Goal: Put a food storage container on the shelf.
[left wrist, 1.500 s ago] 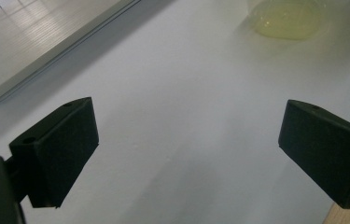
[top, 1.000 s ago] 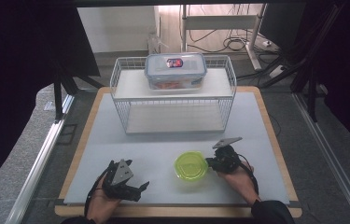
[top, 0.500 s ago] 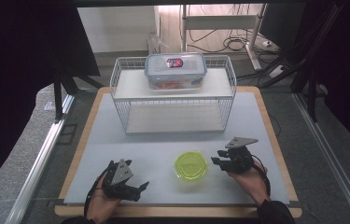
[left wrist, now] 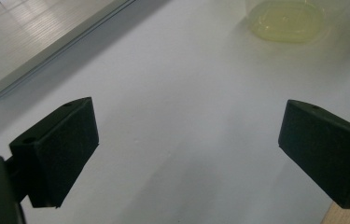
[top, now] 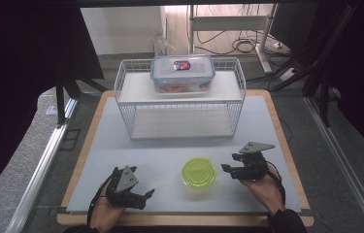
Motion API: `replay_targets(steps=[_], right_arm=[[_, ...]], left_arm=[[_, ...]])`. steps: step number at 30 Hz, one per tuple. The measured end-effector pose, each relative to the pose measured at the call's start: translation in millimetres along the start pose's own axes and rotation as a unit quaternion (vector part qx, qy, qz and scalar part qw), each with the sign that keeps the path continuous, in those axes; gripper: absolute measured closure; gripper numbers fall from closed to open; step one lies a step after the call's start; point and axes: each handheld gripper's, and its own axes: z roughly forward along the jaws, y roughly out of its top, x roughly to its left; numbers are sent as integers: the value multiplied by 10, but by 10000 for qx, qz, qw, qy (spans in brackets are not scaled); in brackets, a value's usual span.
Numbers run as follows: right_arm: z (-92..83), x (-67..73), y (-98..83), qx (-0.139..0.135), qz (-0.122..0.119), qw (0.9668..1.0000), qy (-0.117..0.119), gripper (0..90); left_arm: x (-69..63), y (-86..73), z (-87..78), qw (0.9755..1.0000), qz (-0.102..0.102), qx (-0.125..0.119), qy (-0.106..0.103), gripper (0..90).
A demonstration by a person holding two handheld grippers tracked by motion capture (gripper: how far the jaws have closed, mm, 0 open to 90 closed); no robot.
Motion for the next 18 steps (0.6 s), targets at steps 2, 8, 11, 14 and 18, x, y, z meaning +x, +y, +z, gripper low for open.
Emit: replay_targets(steps=[2,8,11,14,18], right_arm=[[-12,8,8,-15,38,10000,12,389],[-48,68,47,-135,68,9999,-37,395],[-72,93,83,-202,142,9997,51,418],[-72,137,117,-220,199,9995,133,441],[-21,192,159,-232,324,9986,334,506]], left_arm=[[-1,0,-1,10000,1,-2,3,47],[-4,4,0,10000,49,32,8,47],[-8,5,3,10000,59,31,28,47],[-10,8,2,10000,68,29,33,47],[-17,6,11,10000,43,20,28,47]])
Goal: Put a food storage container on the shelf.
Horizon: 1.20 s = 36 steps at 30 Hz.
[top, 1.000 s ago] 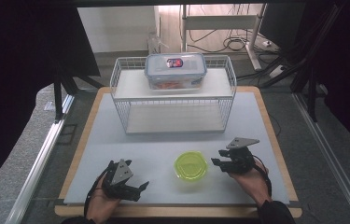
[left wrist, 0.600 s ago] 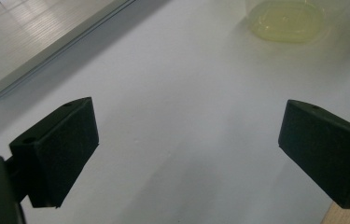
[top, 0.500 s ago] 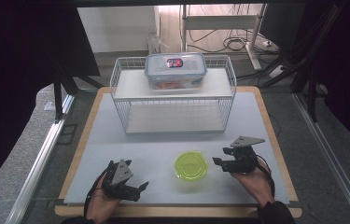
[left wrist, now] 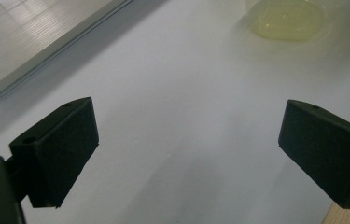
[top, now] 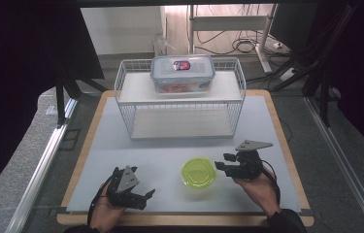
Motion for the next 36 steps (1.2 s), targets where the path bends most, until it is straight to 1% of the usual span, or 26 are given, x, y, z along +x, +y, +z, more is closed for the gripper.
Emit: replay_targets(steps=[4,7,10,12,14,17,18,20,22,23,25,29,32,34,36], right_arm=[[118,41,27,120,102,9996,250,571],[210,61,38,194,164,9991,336,611],[284,51,35,277,240,9987,347,648],[331,39,30,358,341,9981,376,663],[359,15,27,369,442,9977,371,686],[375,-31,17,350,670,9953,598,735],[377,-42,15,357,713,9949,621,741],[381,-59,18,399,874,9926,739,770],[393,-88,14,356,1091,9881,1027,795],[399,-89,17,399,1134,9871,1055,797],[403,-75,30,409,1085,9880,1017,800],[398,-33,62,373,1070,9874,1107,806],[389,-23,89,319,1156,9850,1237,812],[394,-21,102,315,1163,9848,1249,812],[401,-26,102,310,1225,9835,1297,813]], left_arm=[[-4,4,4,10000,27,2,-1,47],[-4,5,7,10000,78,47,3,47],[-2,3,8,10000,80,48,0,47],[-1,3,8,10000,81,50,-3,47],[-3,2,10,10000,80,54,-8,47],[-11,2,20,10000,51,36,-26,47],[-12,2,22,10000,56,41,-29,47],[-14,2,23,10000,58,52,-26,47],[-14,2,23,10000,55,47,-26,47],[-13,2,23,10000,52,44,-28,47],[-12,1,24,10000,54,49,-26,47],[-10,1,22,10000,55,40,-29,47],[-10,1,21,10000,55,40,-27,47],[-11,1,21,10000,57,41,-24,47],[-12,1,22,10000,59,42,-29,47]])
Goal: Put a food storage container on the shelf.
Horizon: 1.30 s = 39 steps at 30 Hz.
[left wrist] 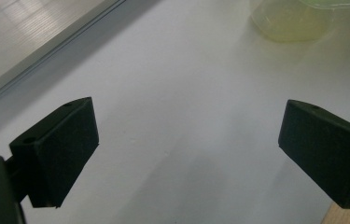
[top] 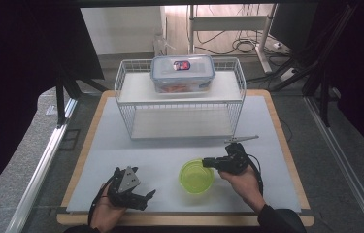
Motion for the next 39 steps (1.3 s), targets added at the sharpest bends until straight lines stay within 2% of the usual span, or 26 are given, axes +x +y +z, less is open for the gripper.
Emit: replay_targets(steps=[2,6,7,8,11,13,14,18,20,24,27,31,39], right_arm=[[4,-13,3,18,-16,10000,-31,809],[23,-60,-13,117,-109,9993,-351,785],[24,-75,-17,128,-101,9992,-362,767],[29,-81,-23,119,-82,9991,-402,695],[25,-85,-36,101,-41,9989,-462,668],[21,-99,-49,85,87,9992,-382,701],[21,-111,-56,67,191,9994,-281,775],[6,-133,-51,130,383,9992,7,804],[0,-122,-47,113,399,9991,79,810],[-34,-102,-26,-19,567,9977,366,825],[-78,-96,-4,-122,543,9978,349,831],[-127,-119,24,-247,662,9960,538,841],[-134,-92,65,-283,577,9968,484,841]], left_arm=[[-1,-2,3,10000,2,17,1,47],[-5,0,3,10000,7,19,-2,48],[-5,-1,4,10000,7,19,-2,47],[-1,0,1,10000,35,46,-1,47],[-2,-1,4,10000,46,59,-4,48],[-5,0,5,10000,59,63,-12,48],[-5,0,6,10000,65,66,-14,48],[-10,0,8,9999,87,72,-1,48],[-11,1,7,9999,92,73,2,48],[-11,1,5,9999,97,71,4,48],[-11,1,7,9999,101,75,8,48],[-12,4,5,9999,108,68,13,49],[-14,2,4,10000,72,26,17,49]])
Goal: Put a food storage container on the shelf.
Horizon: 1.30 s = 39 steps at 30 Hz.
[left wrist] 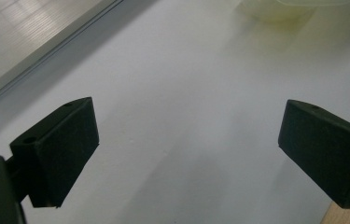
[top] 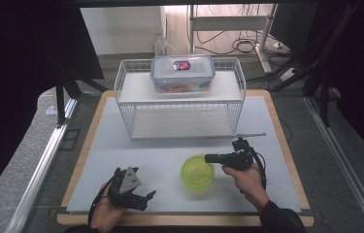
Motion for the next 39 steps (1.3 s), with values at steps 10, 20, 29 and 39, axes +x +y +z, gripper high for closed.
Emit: replay_targets(steps=[10,20,29,39], right_arm=[[-61,11,89,-195,147,9994,246,841],[-197,149,325,-540,113,9968,579,840],[-331,285,582,-773,10,9941,763,840],[-406,349,820,-978,-2,9916,847,840]], left_arm=[[11,3,-15,10000,2,-13,21,48],[30,8,-44,9999,-110,-132,-6,42],[25,5,-35,9998,-154,-150,-17,43],[27,3,-33,9998,-132,-121,-16,44]])
